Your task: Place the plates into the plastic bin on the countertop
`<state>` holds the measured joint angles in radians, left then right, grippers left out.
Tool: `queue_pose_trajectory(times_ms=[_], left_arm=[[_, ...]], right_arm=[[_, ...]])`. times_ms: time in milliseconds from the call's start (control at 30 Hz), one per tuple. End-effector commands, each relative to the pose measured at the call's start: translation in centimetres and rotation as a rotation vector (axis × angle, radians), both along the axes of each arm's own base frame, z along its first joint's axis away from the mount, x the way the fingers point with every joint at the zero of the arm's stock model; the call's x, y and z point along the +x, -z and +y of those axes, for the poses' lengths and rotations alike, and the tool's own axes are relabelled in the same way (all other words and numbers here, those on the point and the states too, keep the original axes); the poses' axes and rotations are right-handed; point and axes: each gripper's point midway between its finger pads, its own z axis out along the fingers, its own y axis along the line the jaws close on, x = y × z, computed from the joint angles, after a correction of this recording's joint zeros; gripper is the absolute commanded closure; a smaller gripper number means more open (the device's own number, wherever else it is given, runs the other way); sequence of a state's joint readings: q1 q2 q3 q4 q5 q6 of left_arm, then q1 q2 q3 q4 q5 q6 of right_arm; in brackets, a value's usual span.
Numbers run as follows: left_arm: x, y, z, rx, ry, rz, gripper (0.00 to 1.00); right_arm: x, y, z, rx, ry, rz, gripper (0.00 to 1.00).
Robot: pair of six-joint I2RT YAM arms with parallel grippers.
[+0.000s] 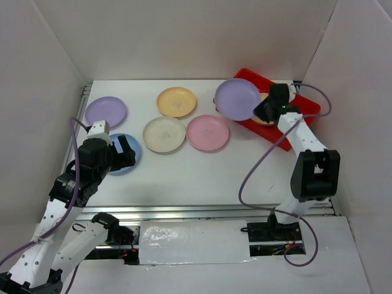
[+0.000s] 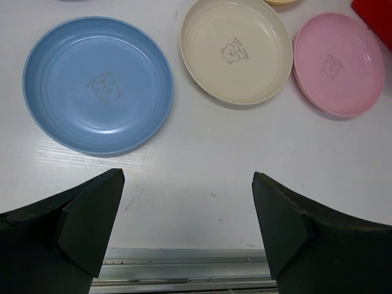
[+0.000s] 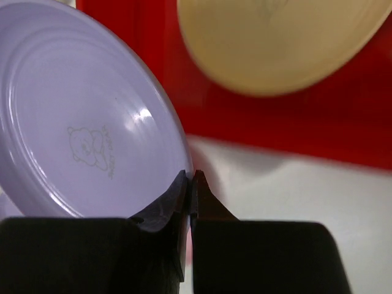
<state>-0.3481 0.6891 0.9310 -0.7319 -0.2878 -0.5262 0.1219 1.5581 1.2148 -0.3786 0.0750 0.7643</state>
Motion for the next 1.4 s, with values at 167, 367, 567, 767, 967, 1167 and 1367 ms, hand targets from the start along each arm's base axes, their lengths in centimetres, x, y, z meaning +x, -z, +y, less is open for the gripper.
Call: queue_pose_trajectory(times_ms=[167, 367, 567, 767, 967, 1167, 1367], left_arm=[[0.5, -0.8, 0.2, -0.001, -0.016, -0.033, 0.01], [0.6, -0.8, -0.3, -0.005, 0.011, -0.030, 0.01], [0.8, -0.7, -0.6, -0.005, 0.033, -0.026, 0.01], [0.7, -0.6, -0.6, -0.005, 0.033, -0.026, 0.01], [0.7, -0.6, -0.4, -0.002, 0.020, -0.025, 0.01], [0.6, -0.6, -0.2, -0.004, 0.005, -0.026, 0.01], [0.7, -0.5, -0.2, 0.003, 0.004, -0.020, 0.01]], right_arm=[[8.6, -0.1, -12.5, 0.094, 0.287, 0.060, 1.00], [9.1, 3.3, -16.7, 0.106, 0.383, 0.134, 1.00], [8.4, 1.3, -16.7, 0.093, 0.354, 0.090, 0.45], [6.2, -6.6, -12.9, 0.042, 0.221, -0.066, 0.22], [0.9, -8.9, -4.0, -0.008, -0.018, -0.142, 0.22], [-3.1, -0.7, 5.5, -0.054, -0.169, -0.024, 0.23], [-2.2, 5.5, 8.8, 0.011, -0.177, 0.061, 0.26]])
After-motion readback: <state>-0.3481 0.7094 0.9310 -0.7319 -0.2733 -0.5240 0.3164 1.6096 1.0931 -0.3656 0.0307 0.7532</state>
